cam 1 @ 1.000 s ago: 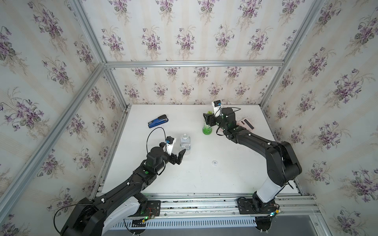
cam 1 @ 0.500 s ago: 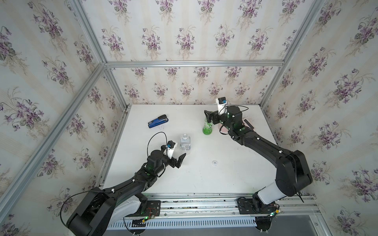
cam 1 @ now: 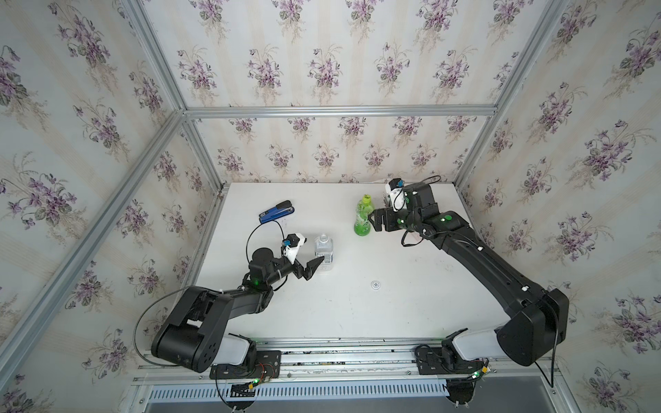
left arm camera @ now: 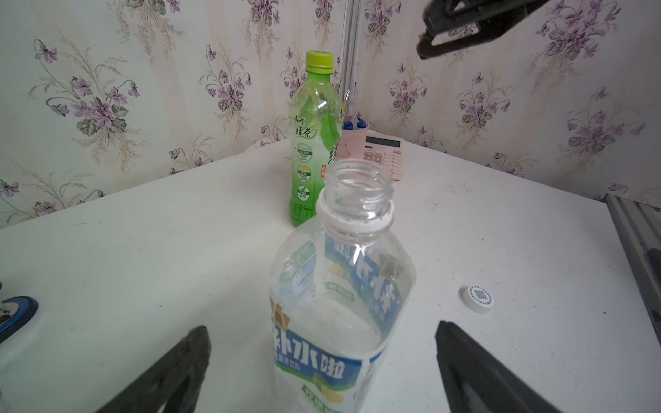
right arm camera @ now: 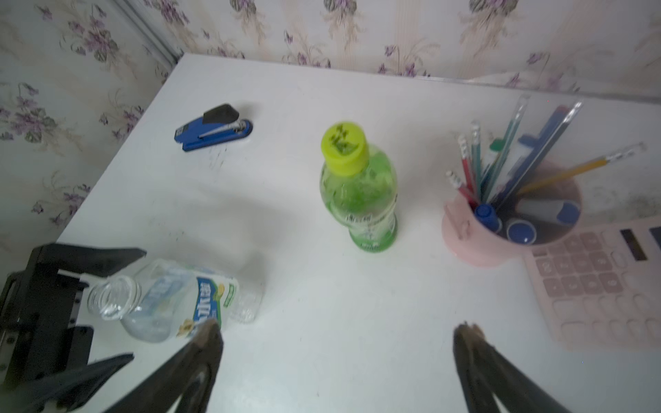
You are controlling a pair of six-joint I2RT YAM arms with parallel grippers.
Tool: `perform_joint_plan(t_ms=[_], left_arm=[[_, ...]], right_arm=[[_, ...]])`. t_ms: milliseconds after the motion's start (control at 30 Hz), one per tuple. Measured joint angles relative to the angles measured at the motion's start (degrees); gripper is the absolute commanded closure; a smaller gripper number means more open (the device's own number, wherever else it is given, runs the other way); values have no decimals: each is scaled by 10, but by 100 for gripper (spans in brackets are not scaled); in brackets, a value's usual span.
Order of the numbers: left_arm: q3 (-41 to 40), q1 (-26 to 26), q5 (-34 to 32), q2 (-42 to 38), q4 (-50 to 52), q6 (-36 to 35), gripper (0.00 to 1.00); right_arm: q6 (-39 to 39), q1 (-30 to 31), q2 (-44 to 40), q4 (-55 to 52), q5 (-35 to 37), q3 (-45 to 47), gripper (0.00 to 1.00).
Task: Screw on the bottle caps
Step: Pick up the plastic bottle at the center of the board.
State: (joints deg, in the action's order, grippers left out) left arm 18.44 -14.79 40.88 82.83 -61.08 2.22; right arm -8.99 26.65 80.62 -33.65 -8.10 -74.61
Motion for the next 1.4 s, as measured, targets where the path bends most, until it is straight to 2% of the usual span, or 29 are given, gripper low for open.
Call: perform_joint_plan(t_ms=[133,233,467,600,767,833,933,1000,1033,1200,1400], left_arm=[[29,4,47,26,-13,3,0],[47,3,71,52,-30,3,0],[67,-2,100,124,-71,23,4],[64,-25,100,129,-85,26,8],[48,-90,70,97,-65,-12,9],[33,-101,57,96,-70,-18,9],[28,-106,42,103,-88,-18,11],[34,-109,30,115,-99,-17,23],[40,-110,22,121,-105,-17,25],[50,-108,-14,138,-130,-4,24],[48,-100,-46,143,-143,16,22]], right_arm=[[0,0,-23,-64,-60,53,0],[-9,4,-7,-106,-62,65,0],[-28,85,56,-152,6,45,1],[-38,97,80,-180,46,35,1],[-62,112,105,-212,78,17,7],[-75,112,113,-224,83,19,7],[-91,112,119,-236,89,28,9],[-97,112,125,-237,89,30,13],[-104,112,128,-235,88,30,14],[-108,125,126,-202,55,24,13],[-117,125,141,-188,63,-2,13]])
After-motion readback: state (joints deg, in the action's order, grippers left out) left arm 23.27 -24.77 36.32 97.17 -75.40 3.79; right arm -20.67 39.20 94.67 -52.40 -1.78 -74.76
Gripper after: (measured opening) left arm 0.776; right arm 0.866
